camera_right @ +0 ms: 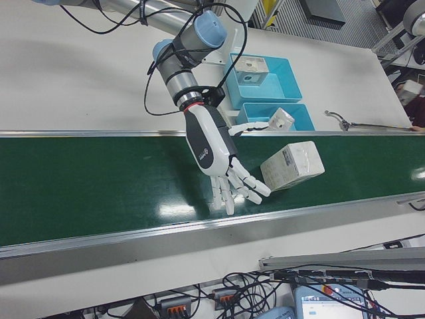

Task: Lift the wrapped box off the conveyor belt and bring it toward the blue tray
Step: 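Lower the right hand onto the white wrapped box and grasp it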

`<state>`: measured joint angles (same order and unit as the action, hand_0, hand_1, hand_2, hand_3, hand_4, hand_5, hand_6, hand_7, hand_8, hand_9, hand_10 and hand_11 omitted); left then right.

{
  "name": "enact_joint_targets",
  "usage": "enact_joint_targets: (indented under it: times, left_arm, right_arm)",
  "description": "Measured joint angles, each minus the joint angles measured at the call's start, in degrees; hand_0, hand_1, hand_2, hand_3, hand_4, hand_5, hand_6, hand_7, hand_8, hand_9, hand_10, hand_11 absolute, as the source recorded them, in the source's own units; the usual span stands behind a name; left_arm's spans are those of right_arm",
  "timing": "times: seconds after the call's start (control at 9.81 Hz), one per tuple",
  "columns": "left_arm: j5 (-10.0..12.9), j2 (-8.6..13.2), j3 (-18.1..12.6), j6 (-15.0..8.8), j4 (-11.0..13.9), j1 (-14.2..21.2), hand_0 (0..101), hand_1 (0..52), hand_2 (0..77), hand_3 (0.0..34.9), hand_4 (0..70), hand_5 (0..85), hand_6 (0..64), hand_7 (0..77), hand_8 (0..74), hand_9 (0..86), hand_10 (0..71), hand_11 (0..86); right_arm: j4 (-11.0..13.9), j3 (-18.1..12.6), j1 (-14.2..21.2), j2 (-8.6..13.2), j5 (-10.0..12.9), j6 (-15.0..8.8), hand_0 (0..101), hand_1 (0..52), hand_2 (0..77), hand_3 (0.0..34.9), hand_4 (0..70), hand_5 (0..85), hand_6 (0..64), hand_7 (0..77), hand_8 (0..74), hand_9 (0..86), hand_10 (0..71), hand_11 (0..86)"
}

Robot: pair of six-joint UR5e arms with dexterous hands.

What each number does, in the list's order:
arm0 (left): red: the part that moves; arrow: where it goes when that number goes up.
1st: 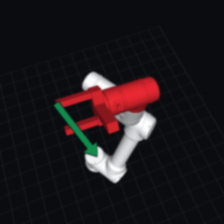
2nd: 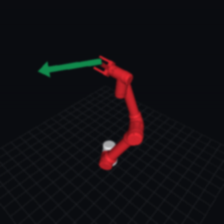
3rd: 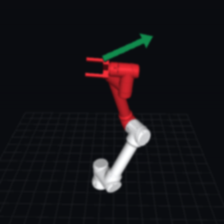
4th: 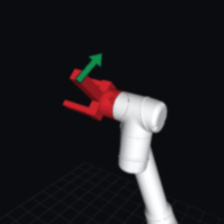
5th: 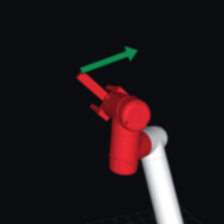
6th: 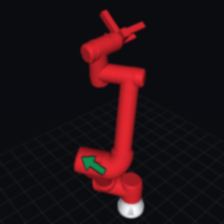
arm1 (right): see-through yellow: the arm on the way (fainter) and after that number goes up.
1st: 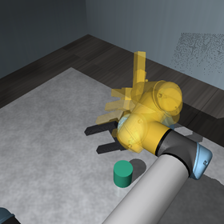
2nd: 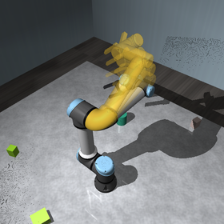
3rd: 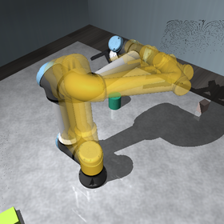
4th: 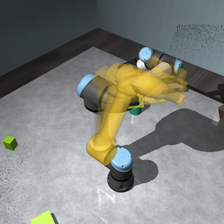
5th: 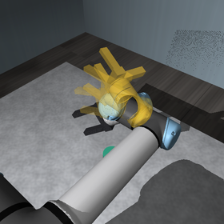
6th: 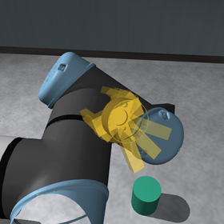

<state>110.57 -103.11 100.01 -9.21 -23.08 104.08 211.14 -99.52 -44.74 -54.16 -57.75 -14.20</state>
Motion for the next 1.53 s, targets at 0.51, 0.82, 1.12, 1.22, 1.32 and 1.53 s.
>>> enact_joint_targets:
  times: [0.51,0.82,1.12,1.22,1.32,1.53]
  left_arm:
    - [0.00,0.00,0.00,0.00,0.00,0.00,0,0.0,1.1,0.0,0.0,0.5,0.0,0.5,0.5,0.0,0.5,0.0]
    - [0.00,0.00,0.00,0.00,0.00,0.00,0,0.0,0.5,0.0,0.0,0.5,0.0,0.5,0.5,0.5,0.5,0.0]
    - [0.00,0.00,0.00,0.00,0.00,0.00,0,0.0,1.1,0.0,0.0,0.5,0.0,0.5,0.5,0.5,0.5,0.0]
    - [0.00,0.00,0.00,0.00,0.00,0.00,0,0.0,1.1,0.0,0.0,0.5,0.0,0.5,0.5,0.0,0.5,0.0]
    - [0.00,0.00,0.00,0.00,0.00,0.00,0,0.0,0.5,0.0,0.0,0.5,0.0,0.5,0.5,0.0,0.0,0.0]
    - [0.00,0.00,0.00,0.00,0.00,0.00,0,0.0,0.5,0.0,0.0,0.5,0.0,0.5,0.5,0.0,0.0,0.0]
  right_arm:
    - [-2.53,3.85,1.05,2.35,0.23,-0.17,41,9.8,14.2,30.2,10.4,16.9,0.0,16.9,0.0,2.2,0.0,1.6]
    - [-2.73,4.57,1.19,3.30,0.27,-0.21,41,9.8,14.2,30.3,9.8,18.0,0.0,18.0,0.0,2.2,0.0,1.6]
    - [-2.84,4.99,1.35,3.57,0.27,-0.21,41,9.8,15.3,30.2,12.5,18.5,0.0,18.0,0.0,2.2,0.5,1.1]
    - [-2.92,5.06,1.42,3.54,0.27,-0.21,41,9.8,15.3,30.3,12.5,19.6,0.0,18.0,0.0,2.2,2.2,1.1]
    - [-2.97,5.08,1.49,3.48,0.27,-0.19,41,9.8,15.3,30.3,12.5,19.6,0.0,18.0,0.0,2.2,2.2,1.1]
    - [-3.08,5.14,1.61,3.20,0.27,-0.06,44,12.0,18.0,30.3,15.3,24.0,0.0,19.1,0.0,2.2,3.3,1.6]
